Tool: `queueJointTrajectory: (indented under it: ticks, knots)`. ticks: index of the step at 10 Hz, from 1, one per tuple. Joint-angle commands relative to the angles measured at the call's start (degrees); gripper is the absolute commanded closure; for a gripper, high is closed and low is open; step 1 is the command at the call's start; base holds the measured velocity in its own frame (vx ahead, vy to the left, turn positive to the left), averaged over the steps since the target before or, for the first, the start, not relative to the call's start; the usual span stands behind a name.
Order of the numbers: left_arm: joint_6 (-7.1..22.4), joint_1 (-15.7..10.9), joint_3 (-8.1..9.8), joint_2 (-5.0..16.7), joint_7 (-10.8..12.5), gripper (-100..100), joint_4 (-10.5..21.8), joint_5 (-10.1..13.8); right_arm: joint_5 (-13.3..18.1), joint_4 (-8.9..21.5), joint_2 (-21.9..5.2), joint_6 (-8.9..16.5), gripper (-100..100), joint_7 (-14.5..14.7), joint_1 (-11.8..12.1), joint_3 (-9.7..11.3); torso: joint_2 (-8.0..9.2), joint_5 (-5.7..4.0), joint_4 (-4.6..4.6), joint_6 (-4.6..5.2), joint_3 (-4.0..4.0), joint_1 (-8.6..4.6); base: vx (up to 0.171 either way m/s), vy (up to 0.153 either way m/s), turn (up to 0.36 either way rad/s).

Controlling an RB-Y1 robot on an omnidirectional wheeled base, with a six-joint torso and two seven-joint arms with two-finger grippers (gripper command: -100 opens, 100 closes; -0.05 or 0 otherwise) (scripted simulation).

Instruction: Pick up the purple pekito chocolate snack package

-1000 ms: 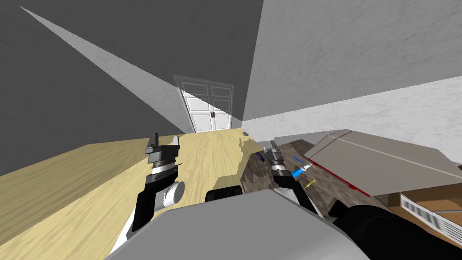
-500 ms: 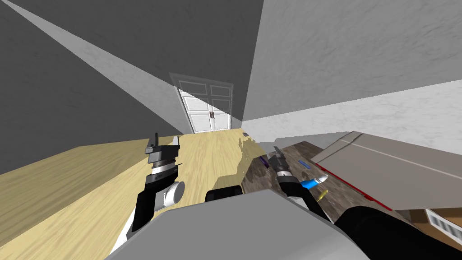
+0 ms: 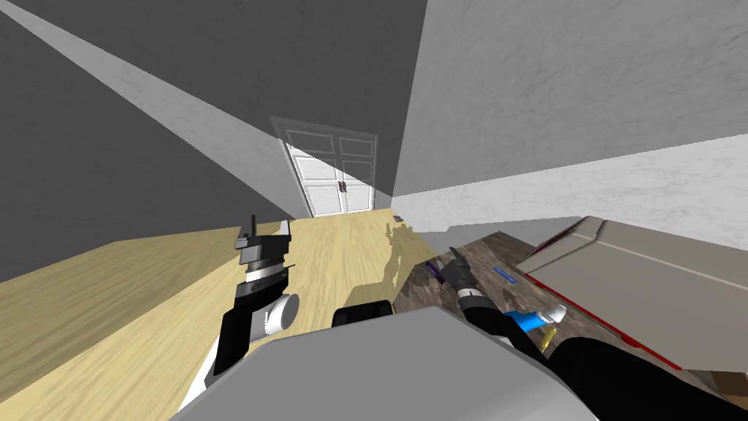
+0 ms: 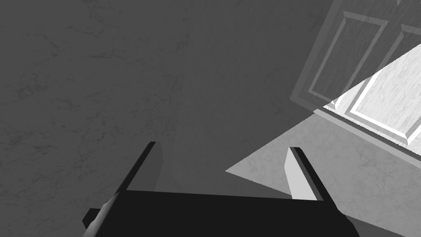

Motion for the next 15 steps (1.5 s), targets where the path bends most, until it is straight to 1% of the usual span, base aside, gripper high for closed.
queueJointTrajectory:
  ticks: [1,2,3,4,5,6,7,8,9,10,11,12,13,14,15]
  knots:
    - [0.0,0.0,0.00,0.0,0.0,0,0.0,0.0,-1.2,-0.6,-0.2,1.6,-100,-1.1,2.0,-0.7,0.00,0.00,0.00,0.00,0.00,0.00,0.103,0.011,-0.011]
    - [0.0,0.0,0.00,0.0,0.0,0,0.0,0.0,-3.2,-1.1,-0.4,4.2,-100,-2.7,3.9,-1.8,0.05,0.00,0.00,-0.01,0.02,-0.03,0.126,0.005,-0.006]
    - [0.0,0.0,0.00,0.0,0.0,0,0.0,0.0,-3.2,-1.1,-0.4,4.2,-100,-2.7,4.7,-1.8,-0.01,-0.01,0.00,-0.01,0.00,-0.05,0.109,0.009,-0.002]
    - [0.0,0.0,0.00,0.0,0.0,0,0.0,0.0,-5.3,-1.5,-0.6,6.6,-100,-4.3,6.7,-2.8,0.05,-0.01,0.00,0.00,0.02,-0.06,0.127,0.011,-0.002]
    - [0.0,0.0,0.00,0.0,0.0,0,0.0,0.0,-5.3,-1.5,-0.6,6.7,-100,-4.3,7.3,-2.8,0.00,-0.01,0.00,0.00,0.00,-0.04,0.112,0.009,-0.002]
    - [0.0,0.0,0.00,0.0,0.0,0,0.0,0.0,-7.4,-1.9,-0.9,9.3,-100,-6.0,9.5,-3.8,0.03,-0.01,0.00,-0.01,0.01,-0.04,0.133,0.017,0.008]
    - [0.0,0.0,0.00,0.0,0.0,0,0.0,0.0,-7.4,-1.9,-0.9,9.3,-100,-6.0,9.9,-3.8,-0.03,0.00,-0.01,-0.01,-0.02,-0.02,0.102,0.002,-0.001]
    - [0.0,0.0,0.00,0.0,0.0,0,0.0,0.0,-9.6,-2.2,-1.2,11.5,-100,-7.7,12.4,-4.8,0.05,-0.01,0.00,-0.01,0.02,-0.06,0.123,0.002,0.012]
    - [0.0,0.0,0.00,0.0,0.0,0,0.0,0.0,-9.6,-2.2,-1.2,11.9,-100,-7.7,12.4,-4.8,0.00,-0.02,0.00,-0.01,0.00,-0.06,0.108,-0.004,0.006]
    - [0.0,0.0,0.00,0.0,0.0,0,0.0,0.0,-11.8,-2.4,-1.6,14.1,-100,-9.4,14.8,-5.8,0.05,-0.02,0.00,-0.01,0.02,-0.10,0.121,-0.008,0.022]
    - [0.0,0.0,0.00,0.0,0.0,0,0.0,0.0,-11.8,-2.4,-1.6,14.5,-100,-9.4,14.8,-5.8,0.02,-0.02,0.00,-0.01,0.00,-0.11,0.090,-0.002,0.008]
    - [0.0,0.0,0.00,0.0,0.0,0,0.0,0.0,-14.0,-2.5,-1.9,16.7,-100,-11.2,17.2,-6.8,0.10,-0.02,0.01,-0.02,0.04,-0.10,0.089,-0.006,0.023]
    - [0.0,0.0,0.00,0.0,0.0,0,0.0,0.0,-14.0,-2.5,-1.9,17.0,-100,-11.2,17.2,-6.8,0.12,-0.02,0.02,-0.01,0.06,-0.12,0.087,-0.001,0.013]
    - [0.0,0.0,0.00,0.0,0.0,0,0.0,0.0,-16.2,-2.6,-2.3,19.0,-100,-13.0,19.4,-7.7,0.13,-0.02,0.03,-0.02,0.07,-0.09,0.121,0.017,0.035]
    - [0.0,0.0,0.00,0.0,0.0,0,0.0,0.0,-16.2,-2.6,-2.3,19.6,-100,-13.0,19.4,-7.7,0.04,-0.01,0.01,-0.02,0.02,-0.03,0.091,0.005,0.013]
